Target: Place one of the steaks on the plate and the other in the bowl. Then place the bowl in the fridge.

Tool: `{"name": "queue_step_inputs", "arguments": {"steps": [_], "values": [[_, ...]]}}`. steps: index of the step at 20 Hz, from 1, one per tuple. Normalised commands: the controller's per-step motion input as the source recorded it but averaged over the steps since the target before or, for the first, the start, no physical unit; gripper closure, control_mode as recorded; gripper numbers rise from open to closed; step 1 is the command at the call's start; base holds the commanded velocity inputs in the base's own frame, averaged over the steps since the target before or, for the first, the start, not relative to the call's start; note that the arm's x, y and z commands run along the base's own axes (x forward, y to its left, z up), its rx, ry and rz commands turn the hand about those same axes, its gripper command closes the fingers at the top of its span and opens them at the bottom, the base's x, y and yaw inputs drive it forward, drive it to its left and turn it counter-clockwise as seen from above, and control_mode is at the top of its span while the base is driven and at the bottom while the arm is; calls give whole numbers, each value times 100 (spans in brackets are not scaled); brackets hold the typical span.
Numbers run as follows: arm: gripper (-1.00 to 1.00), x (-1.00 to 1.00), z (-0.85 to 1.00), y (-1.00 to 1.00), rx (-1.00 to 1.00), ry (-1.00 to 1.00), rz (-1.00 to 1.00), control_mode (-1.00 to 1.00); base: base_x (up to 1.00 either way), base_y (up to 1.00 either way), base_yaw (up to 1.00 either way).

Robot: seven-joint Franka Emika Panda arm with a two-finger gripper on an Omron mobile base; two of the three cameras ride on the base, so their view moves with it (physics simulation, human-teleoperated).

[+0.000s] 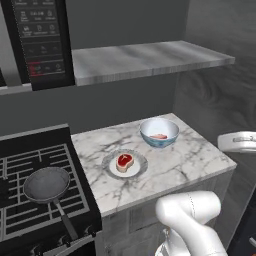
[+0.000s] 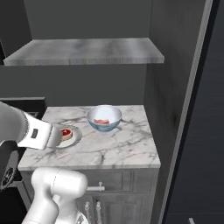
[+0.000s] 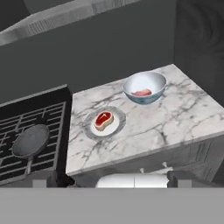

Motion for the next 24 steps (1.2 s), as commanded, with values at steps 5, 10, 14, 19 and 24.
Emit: {"name": "queue_step_inputs", "arguments": {"steps": [5,10,14,19,24], "values": [[-100,61,-36,0,8,12,-8,-100,0,0,0],[-100,58,-44,0,0,3,-19,-100,0,0,0],[-100,68,-49,0,0,14,-31,-100,0,0,0],[-100,64,-17,-23,14,33,-24,-100,0,0,0],[-100,41,-24,-39,16,19,-13,-100,0,0,0]]}}
